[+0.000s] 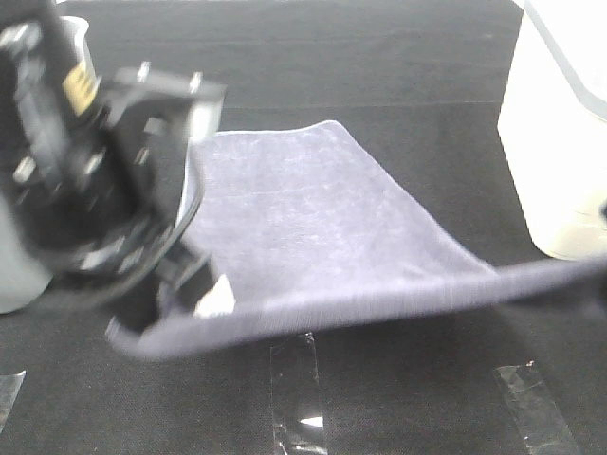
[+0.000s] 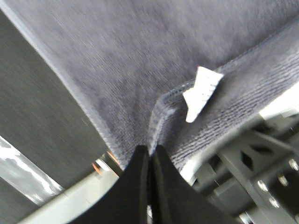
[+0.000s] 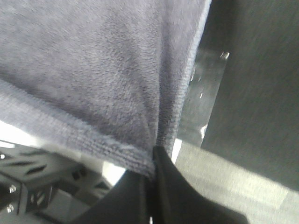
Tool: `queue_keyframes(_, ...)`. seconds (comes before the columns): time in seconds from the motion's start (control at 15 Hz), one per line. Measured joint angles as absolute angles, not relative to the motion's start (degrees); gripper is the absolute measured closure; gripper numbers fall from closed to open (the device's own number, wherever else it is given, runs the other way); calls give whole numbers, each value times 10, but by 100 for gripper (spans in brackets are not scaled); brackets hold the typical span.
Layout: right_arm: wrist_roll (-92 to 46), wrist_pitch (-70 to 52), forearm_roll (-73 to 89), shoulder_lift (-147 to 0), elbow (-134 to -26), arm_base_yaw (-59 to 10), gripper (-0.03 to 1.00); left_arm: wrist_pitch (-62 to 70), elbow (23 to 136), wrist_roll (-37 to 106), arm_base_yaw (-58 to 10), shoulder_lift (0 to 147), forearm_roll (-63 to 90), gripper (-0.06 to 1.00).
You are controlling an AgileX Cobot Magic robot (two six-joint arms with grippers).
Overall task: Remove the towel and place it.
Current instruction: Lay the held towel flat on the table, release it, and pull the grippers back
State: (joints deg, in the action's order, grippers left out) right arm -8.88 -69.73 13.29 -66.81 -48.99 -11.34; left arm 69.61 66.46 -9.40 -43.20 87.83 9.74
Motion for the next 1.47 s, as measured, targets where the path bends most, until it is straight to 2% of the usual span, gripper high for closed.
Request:
queue_keyframes(0.4, -89, -698, 165, -634, -391, -113, 97, 688, 537, -110, -433, 845, 171, 94)
queue_keyframes(0.93, -89, -698, 177, -631, -346, -113, 97, 684, 473, -93, -433, 845, 248, 94)
queue_keyframes(1.47, -89, -674, 191, -645, -321, -113, 97, 639, 443, -64, -433, 850, 245, 94)
